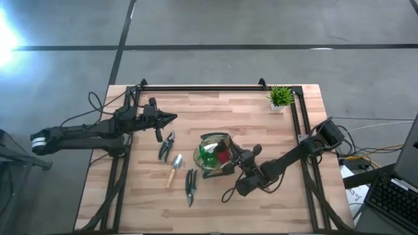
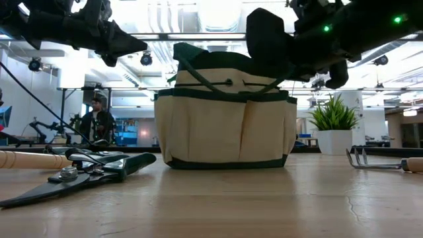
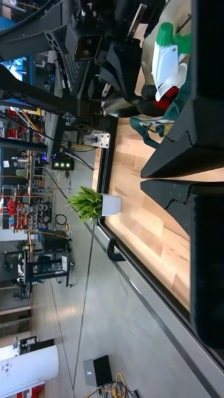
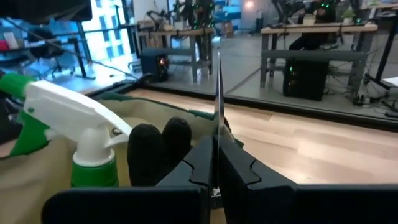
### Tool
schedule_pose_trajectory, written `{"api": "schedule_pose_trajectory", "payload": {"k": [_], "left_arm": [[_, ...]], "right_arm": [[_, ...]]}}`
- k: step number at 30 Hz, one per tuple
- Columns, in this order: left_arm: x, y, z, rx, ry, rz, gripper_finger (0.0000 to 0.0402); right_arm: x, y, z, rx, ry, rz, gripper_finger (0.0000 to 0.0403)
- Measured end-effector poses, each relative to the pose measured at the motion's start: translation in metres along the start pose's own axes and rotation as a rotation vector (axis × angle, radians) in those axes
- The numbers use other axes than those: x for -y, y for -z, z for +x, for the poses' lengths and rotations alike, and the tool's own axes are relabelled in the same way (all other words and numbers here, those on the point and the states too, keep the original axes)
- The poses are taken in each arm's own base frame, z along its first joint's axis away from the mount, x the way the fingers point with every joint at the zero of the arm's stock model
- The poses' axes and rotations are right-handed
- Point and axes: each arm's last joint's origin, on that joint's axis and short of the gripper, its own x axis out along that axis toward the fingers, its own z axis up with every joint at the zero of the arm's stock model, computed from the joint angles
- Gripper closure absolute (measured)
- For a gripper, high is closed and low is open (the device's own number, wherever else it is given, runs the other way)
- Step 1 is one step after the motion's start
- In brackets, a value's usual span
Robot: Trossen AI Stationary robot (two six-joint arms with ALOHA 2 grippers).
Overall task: Pick & Place Garden tools in Gardening bag
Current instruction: Put the right brown trowel into the white gardening bag, then put the brown hand rake into the white gardening bag
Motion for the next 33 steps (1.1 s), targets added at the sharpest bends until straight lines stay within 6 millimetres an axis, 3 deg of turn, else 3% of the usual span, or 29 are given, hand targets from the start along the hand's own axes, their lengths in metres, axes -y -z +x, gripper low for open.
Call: {"api": "schedule_pose_trajectory", "payload": {"k": [9, 25, 33], "left_arm": [[0.0, 0.0, 0.0, 0.0, 0.0, 0.0, 0.0382], [0.0, 0.0, 0.0, 0.001, 0.0, -0.001, 0.0382], [0.0, 0.0, 0.0, 0.001, 0.0, -0.001, 0.0382]], "right_arm": [[0.0, -0.016, -0.001, -0.031, -0.032, -0.035, 0.0385], [0.009, -0.022, 0.001, -0.091, -0.044, -0.112, 0.0219], [0.015, -0.046, -0.003, -0.11, -0.08, -0.169, 0.0196]]}}
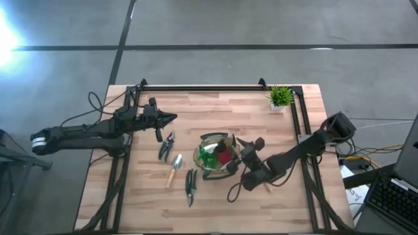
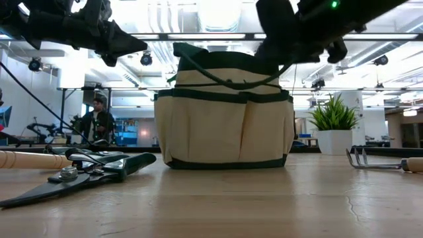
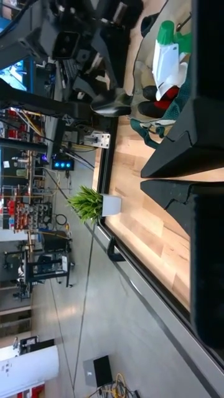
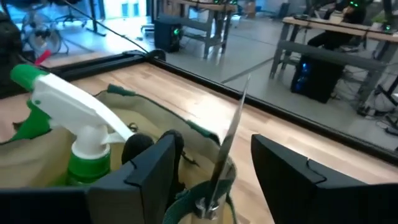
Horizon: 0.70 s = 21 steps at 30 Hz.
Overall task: Pick & Place Garden tools in Gardening bag
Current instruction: Put the brown hand rake into the white gardening bag
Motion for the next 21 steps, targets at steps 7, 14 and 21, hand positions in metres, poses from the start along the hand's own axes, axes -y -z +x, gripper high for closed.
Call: {"api": "schedule_pose_trajectory", "payload": {"k": [7, 14, 21], "left_arm": [[0.0, 0.0, 0.0, 0.0, -0.001, 0.0, 0.0382], [0.0, 0.0, 0.0, 0.0, 0.0, 0.0, 0.0382], [0.0, 0.0, -0.001, 0.003, 0.0, 0.019, 0.0382]], "right_arm": [[0.011, -0.029, -0.011, -0.004, -0.058, -0.001, 0.0209], [0.032, -0.062, -0.029, 0.006, -0.124, 0.0, 0.0224], [0.068, -0.092, -0.047, -0.083, -0.287, 0.075, 0.0246]]}}
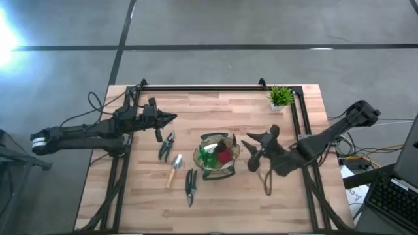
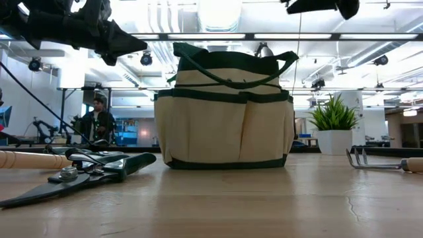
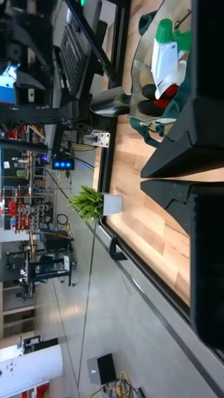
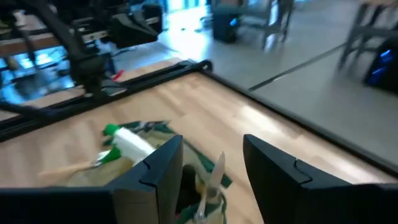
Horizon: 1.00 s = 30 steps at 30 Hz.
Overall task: Pick & Place Garden tools in Gardening bag
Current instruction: Put the brown hand rake into the white gardening bag
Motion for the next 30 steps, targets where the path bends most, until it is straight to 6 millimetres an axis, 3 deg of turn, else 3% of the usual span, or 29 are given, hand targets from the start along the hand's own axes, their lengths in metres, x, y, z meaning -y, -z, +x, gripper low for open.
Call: {"api": "schedule_pose_trajectory", "payload": {"k": [5, 12, 21, 30], "left_arm": [[0.0, 0.0, 0.0, -0.001, -0.011, 0.015, 0.0382], [-0.004, 0.006, -0.001, -0.067, -0.148, 0.022, 0.0382], [-0.005, 0.014, -0.001, -0.146, -0.164, 0.029, 0.0382], [-0.005, 0.015, -0.002, -0.16, -0.164, 0.029, 0.0382]], "right_arm": [[0.019, -0.004, -0.013, -0.121, -0.073, 0.032, 0.0269], [0.039, 0.012, -0.026, -0.399, -0.063, 0.16, 0.0305], [0.027, 0.034, -0.025, -0.738, -0.11, 0.262, 0.0339], [0.017, 0.054, -0.019, -0.937, -0.021, 0.322, 0.0324]]}}
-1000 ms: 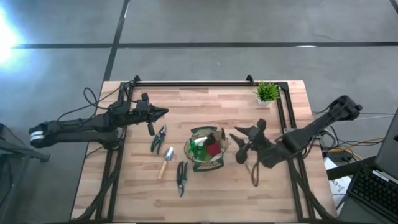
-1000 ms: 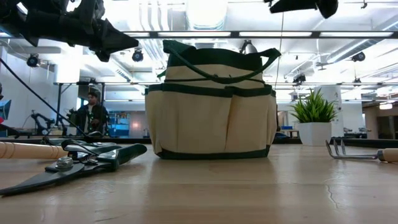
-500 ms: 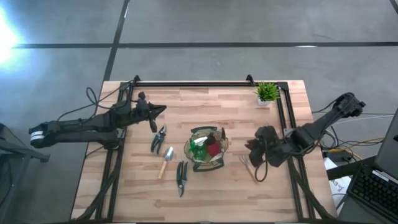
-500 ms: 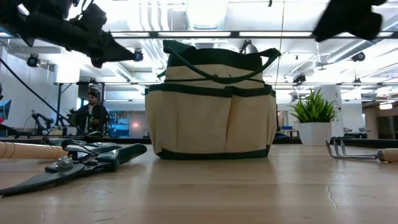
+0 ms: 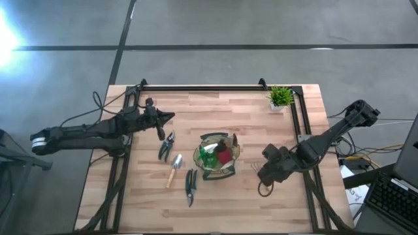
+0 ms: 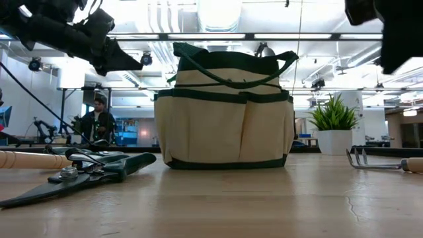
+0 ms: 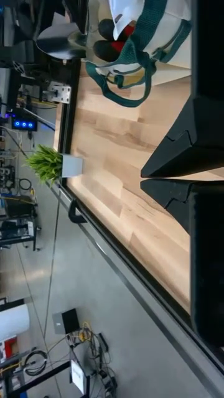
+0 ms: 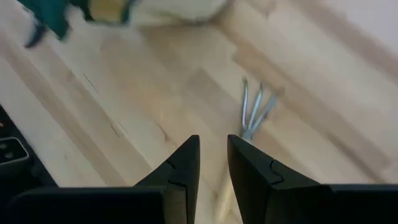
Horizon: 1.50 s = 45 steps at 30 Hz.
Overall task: Pick & Place Garden tools in Gardening bag
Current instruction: Put the brown hand rake into the white gardening bag
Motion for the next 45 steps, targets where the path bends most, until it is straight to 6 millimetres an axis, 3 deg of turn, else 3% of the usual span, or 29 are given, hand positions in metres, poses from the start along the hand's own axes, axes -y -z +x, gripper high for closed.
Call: {"api": "schedule_pose_trajectory", "payload": {"k": [28, 45], "left_arm": [[0.0, 0.0, 0.0, 0.0, 0.0, 0.0, 0.0382], [0.0, 0.001, 0.0, -0.006, 0.0, 0.0, 0.0382]], "right_arm": [[-0.008, 0.016, 0.065, -0.161, 0.266, 0.124, 0.0297], [-0.006, 0.009, 0.09, -0.209, 0.326, 0.117, 0.023]]}}
